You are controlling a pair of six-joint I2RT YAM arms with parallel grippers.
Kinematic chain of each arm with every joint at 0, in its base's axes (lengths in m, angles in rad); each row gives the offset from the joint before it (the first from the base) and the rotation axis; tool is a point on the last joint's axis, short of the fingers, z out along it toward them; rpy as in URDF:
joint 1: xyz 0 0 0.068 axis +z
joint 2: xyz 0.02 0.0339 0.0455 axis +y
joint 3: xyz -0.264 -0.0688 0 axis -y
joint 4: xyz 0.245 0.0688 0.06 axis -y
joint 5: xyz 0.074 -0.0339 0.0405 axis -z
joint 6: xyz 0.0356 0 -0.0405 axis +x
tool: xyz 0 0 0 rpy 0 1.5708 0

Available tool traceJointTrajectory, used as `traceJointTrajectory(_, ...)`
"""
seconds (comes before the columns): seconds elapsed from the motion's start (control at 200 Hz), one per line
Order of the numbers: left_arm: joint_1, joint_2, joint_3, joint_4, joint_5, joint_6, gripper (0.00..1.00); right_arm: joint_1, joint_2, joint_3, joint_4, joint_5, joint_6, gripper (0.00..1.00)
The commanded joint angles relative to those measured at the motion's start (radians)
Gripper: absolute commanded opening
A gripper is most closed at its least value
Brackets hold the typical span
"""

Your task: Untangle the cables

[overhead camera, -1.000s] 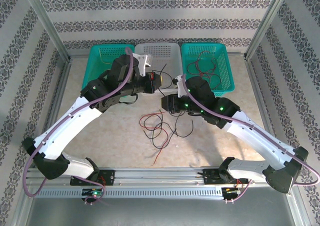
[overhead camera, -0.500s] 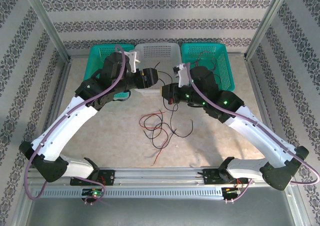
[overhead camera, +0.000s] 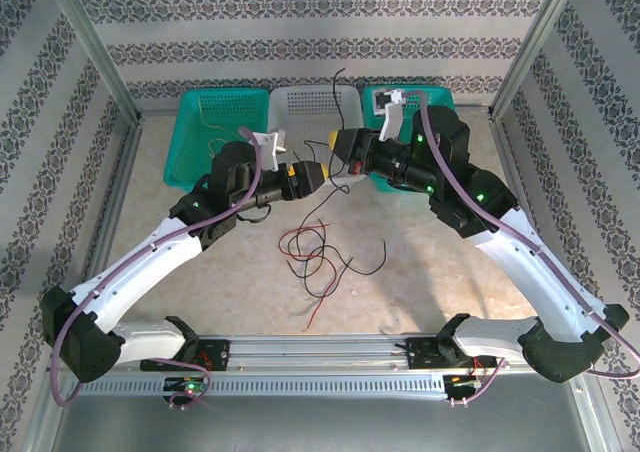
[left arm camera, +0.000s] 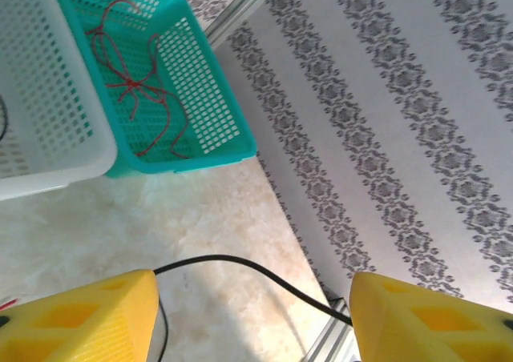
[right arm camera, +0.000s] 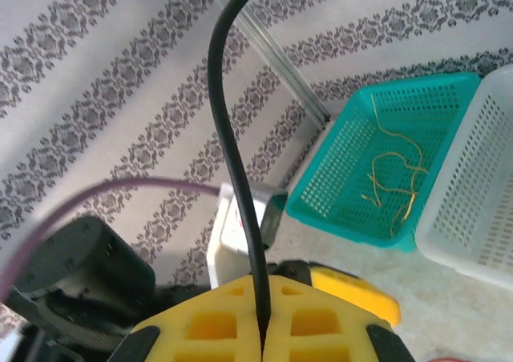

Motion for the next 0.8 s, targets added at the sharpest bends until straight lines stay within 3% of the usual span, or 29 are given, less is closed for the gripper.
traceJointTrajectory(0.0, -0.015, -0.058, -0.041, 0.271, 0.032, -0.036, 0.66, -0.008, -0.007, 0.041, 0.052, 0.04, 0.035, 0.03)
traceJointTrajectory(0.38, -0.077, -0.085, -0.086, 0.448, 0.018, 0.012, 0.75, -0.053, 0.019, 0.073, 0.073, 0.05, 0.081, 0.04)
traceJointTrajectory(0.56, -0.108, -0.044, -0.065, 0.483, 0.067, 0.024, 0.76, -0.058, 0.03, 0.086, 0.096, 0.047, 0.095, 0.05)
traceJointTrajectory(0.715, -0.122, -0.004, -0.057, 0.511, 0.098, 0.026, 0.71, -0.058, 0.053, 0.106, 0.11, 0.035, 0.102, 0.05)
traceJointTrajectory(0.795, -0.123, 0.005, -0.052, 0.509, 0.098, 0.028, 0.61, -0.058, 0.059, 0.115, 0.114, 0.031, 0.105, 0.05)
